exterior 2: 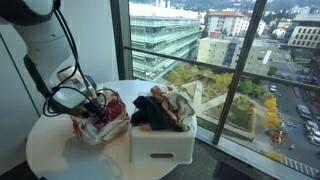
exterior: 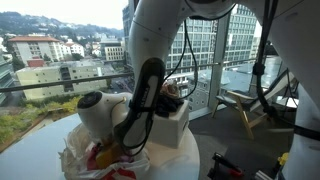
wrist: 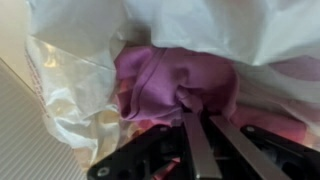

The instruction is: Pick up all the items from the plastic bag and put them on the white basket

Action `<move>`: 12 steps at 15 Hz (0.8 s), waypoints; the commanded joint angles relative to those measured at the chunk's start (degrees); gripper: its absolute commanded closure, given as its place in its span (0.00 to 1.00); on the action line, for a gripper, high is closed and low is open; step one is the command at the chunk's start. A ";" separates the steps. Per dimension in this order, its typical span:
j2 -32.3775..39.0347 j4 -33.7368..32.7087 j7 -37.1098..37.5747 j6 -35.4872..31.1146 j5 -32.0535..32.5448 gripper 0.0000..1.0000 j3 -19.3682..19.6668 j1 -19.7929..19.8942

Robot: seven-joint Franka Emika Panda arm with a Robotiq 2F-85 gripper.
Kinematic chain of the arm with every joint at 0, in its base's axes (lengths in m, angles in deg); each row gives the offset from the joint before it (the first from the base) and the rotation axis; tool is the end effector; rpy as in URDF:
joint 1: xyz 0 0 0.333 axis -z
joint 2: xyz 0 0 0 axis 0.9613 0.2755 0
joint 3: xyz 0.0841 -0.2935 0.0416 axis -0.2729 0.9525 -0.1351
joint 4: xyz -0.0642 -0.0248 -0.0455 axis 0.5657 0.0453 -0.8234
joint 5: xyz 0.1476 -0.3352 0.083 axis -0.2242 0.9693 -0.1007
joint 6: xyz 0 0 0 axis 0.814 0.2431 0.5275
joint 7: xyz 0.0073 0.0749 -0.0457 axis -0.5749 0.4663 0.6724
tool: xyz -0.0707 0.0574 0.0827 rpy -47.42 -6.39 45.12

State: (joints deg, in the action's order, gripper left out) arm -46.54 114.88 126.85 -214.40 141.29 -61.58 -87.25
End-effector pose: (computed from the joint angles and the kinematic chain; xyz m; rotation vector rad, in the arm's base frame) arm 0.5247 0.2030 0.1179 2.9033 -0.1882 0.3976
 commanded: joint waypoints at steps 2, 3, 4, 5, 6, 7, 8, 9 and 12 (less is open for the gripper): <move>-5.69 3.25 -1.21 -0.67 -5.60 0.87 2.47 -1.61; -7.71 3.53 -2.55 -0.49 -7.77 0.88 1.82 -1.19; -9.82 3.73 -4.27 0.26 -10.51 0.87 0.91 -0.60; -11.96 3.90 -7.73 1.47 -15.04 0.87 -0.77 0.61; -13.86 3.55 -9.59 1.51 -17.72 0.87 -0.65 0.33; -15.78 2.89 -9.97 1.52 -18.71 0.88 0.89 -1.12; -17.93 2.13 -9.51 1.94 -18.37 0.88 2.63 -2.67; -20.15 1.25 -8.11 2.51 -16.56 0.88 4.33 -3.89; -26.51 -1.73 -6.85 7.59 -13.38 0.88 5.76 -4.06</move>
State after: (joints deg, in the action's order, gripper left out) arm -66.57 114.62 118.99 -212.05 125.90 -57.51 -90.27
